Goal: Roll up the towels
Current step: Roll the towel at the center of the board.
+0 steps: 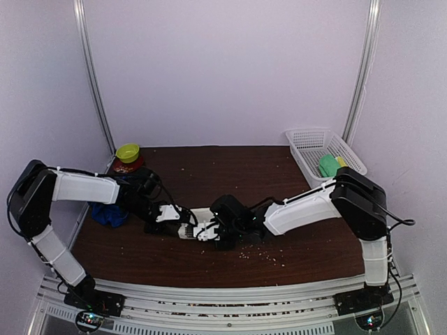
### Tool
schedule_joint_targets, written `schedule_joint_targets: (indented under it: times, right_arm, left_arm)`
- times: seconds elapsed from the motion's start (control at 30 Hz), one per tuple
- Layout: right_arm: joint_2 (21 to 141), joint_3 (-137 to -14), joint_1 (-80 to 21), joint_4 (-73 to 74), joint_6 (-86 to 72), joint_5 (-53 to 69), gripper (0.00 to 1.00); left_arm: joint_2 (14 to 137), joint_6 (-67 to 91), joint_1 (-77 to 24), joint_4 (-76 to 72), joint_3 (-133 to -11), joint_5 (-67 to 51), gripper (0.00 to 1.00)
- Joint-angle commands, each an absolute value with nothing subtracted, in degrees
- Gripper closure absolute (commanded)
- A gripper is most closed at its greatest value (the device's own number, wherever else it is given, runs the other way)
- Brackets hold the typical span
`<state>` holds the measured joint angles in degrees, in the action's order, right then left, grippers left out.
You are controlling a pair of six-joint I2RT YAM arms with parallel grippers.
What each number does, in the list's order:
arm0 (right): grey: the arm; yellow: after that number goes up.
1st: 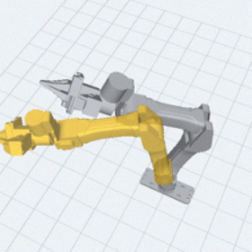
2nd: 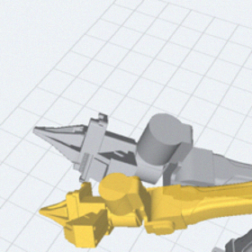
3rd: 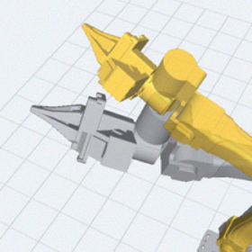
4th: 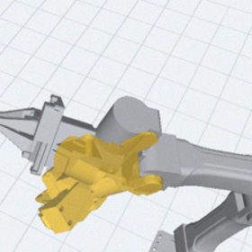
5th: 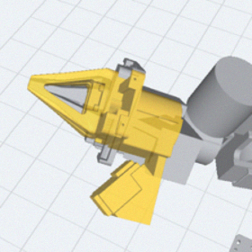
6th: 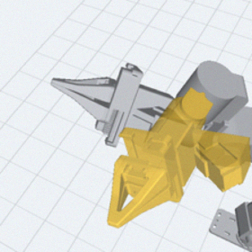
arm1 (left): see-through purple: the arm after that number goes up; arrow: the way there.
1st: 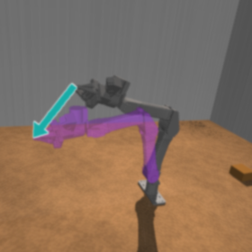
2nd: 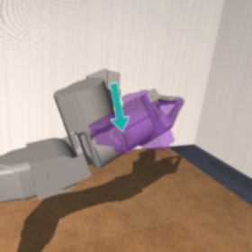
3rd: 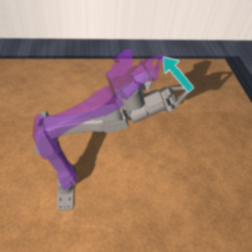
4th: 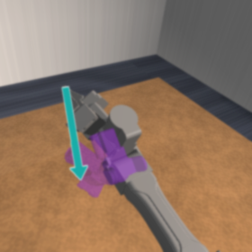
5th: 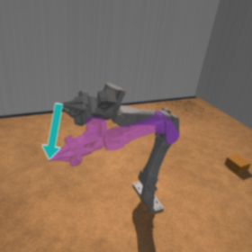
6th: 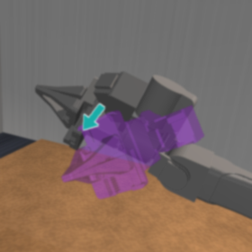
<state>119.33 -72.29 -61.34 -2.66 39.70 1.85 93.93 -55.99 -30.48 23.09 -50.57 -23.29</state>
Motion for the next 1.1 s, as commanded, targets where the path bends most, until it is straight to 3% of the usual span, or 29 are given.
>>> schedule_joint_targets:
  times: [0.0,0.4,0.67,1.07]
  right_arm:
    - [123.05,-74.88,-60.30,7.39,36.25,6.51,0.89]
    - [130.91,-90.25,-56.58,27.36,28.58,19.07,0.87]
    - [135.35,-99.83,-55.13,36.43,23.08,26.41,0.85]
    - [140.46,-109.42,-53.73,46.04,17.67,35.57,0.84]
  left_arm:
    - [90.04,-54.92,-29.36,15.64,-46.73,-20.37,0.61]
    - [77.12,-58.78,-28.72,-9.64,-26.26,-20.48,0.62]
    - [69.84,-63.60,-28.73,-15.73,-17.20,-23.16,0.62]
    - [69.63,-65.91,-30.74,-19.58,-16.79,-22.72,0.59]
